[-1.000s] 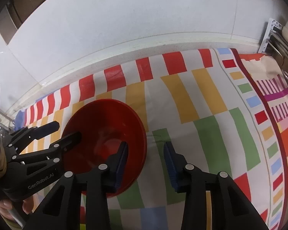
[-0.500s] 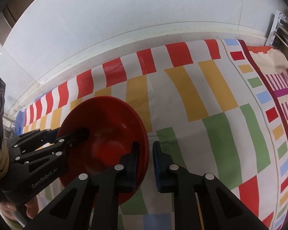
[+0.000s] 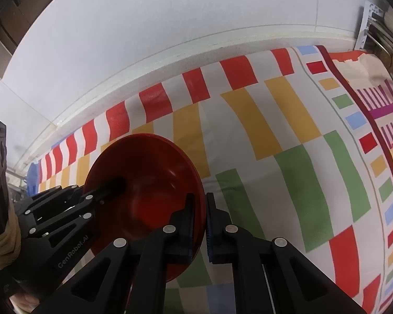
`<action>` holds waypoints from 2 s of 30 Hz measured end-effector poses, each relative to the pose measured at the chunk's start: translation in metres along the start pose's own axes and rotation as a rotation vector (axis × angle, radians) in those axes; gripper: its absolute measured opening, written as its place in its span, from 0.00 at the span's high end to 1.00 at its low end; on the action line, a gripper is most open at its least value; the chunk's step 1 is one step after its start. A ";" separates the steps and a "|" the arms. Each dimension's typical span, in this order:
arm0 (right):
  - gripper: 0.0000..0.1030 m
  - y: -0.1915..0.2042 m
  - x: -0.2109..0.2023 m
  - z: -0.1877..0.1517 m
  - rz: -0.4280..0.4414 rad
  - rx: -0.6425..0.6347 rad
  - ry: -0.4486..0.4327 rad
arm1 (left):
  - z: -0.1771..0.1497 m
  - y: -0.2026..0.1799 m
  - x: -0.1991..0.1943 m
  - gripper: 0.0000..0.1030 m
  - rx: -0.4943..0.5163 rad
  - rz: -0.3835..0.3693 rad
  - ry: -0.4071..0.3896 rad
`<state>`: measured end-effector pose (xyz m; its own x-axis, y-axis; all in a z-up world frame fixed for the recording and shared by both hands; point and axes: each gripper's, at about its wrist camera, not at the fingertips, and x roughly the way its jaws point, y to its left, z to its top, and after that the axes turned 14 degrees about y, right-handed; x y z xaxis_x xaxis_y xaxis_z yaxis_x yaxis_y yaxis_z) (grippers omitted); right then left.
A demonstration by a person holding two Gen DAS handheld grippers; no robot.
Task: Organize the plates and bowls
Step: 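Lift the red bowl with both tools and carry it over the white bowl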
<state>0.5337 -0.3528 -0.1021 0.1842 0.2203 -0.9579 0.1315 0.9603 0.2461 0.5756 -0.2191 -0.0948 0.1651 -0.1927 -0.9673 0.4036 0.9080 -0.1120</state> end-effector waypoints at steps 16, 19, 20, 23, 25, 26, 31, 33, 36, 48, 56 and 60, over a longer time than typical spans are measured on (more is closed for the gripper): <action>0.92 0.013 -0.060 -0.044 0.010 -0.024 -0.094 | -0.041 -0.022 -0.065 0.85 0.013 0.010 -0.108; 0.92 0.014 -0.071 -0.055 0.012 -0.031 -0.112 | -0.049 -0.028 -0.077 0.86 0.017 0.016 -0.128; 0.92 0.014 -0.075 -0.059 0.012 -0.034 -0.119 | -0.053 -0.030 -0.081 0.86 0.018 0.018 -0.135; 0.92 0.014 -0.084 -0.070 0.013 -0.040 -0.132 | -0.062 -0.035 -0.092 0.86 0.021 0.023 -0.151; 0.92 0.013 -0.089 -0.074 0.012 -0.045 -0.138 | -0.068 -0.038 -0.099 0.86 0.022 0.024 -0.162; 0.92 0.013 -0.091 -0.077 0.013 -0.046 -0.141 | -0.070 -0.039 -0.102 0.86 0.023 0.025 -0.166; 0.92 0.011 -0.103 -0.094 0.013 -0.052 -0.148 | -0.085 -0.047 -0.111 0.86 0.022 0.023 -0.181; 0.92 0.010 -0.107 -0.101 0.011 -0.054 -0.151 | -0.092 -0.049 -0.114 0.86 0.022 0.021 -0.184; 0.92 0.010 -0.113 -0.113 0.007 -0.062 -0.156 | -0.105 -0.053 -0.118 0.86 0.020 0.018 -0.189; 0.92 0.013 -0.133 -0.166 0.018 -0.099 -0.164 | -0.157 -0.070 -0.141 0.86 0.025 0.046 -0.228; 0.92 0.013 -0.131 -0.197 0.024 -0.117 -0.132 | -0.191 -0.078 -0.141 0.86 0.013 0.042 -0.213; 0.91 0.012 -0.126 -0.211 0.027 -0.123 -0.106 | -0.206 -0.081 -0.136 0.86 0.010 0.050 -0.197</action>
<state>0.3069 -0.3332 -0.0101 0.2889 0.2328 -0.9286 0.0060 0.9695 0.2449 0.3347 -0.1897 -0.0011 0.3577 -0.2178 -0.9081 0.3996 0.9146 -0.0619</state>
